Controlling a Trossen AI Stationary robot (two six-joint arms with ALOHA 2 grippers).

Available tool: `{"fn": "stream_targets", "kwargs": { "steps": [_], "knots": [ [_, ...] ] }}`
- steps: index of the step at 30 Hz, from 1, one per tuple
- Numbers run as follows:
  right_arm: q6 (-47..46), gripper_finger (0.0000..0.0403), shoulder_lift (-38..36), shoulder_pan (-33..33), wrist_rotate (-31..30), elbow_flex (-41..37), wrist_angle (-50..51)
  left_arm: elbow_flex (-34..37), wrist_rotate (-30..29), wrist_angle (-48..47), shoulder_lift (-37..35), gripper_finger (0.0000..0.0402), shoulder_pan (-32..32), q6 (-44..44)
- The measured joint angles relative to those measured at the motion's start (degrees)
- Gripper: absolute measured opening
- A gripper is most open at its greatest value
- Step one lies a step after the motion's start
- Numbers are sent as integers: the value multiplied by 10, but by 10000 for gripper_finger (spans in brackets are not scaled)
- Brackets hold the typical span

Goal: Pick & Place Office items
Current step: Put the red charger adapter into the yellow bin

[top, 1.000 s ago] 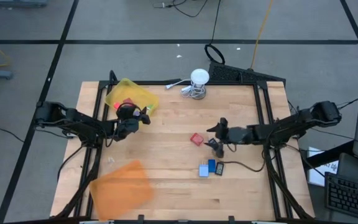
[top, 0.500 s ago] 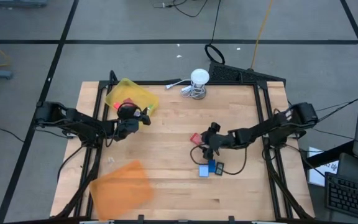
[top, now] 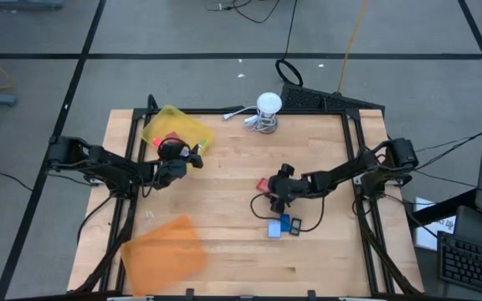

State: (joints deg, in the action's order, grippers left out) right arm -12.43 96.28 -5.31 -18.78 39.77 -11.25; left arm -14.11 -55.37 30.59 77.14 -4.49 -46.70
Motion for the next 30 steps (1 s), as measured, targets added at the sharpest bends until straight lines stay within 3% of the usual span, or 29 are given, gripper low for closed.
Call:
{"fn": "stream_targets", "kwargs": {
  "steps": [6,22,30],
  "knots": [
    [44,290,-2,1,24,-1,-25,0,0,0,0,274,0,0],
    [-19,290,-2,13,55,-1,-19,0,4,0,0,270,0,-3],
    [-19,257,-2,16,55,-1,-19,0,5,1,0,262,0,-3]
  ]
}}
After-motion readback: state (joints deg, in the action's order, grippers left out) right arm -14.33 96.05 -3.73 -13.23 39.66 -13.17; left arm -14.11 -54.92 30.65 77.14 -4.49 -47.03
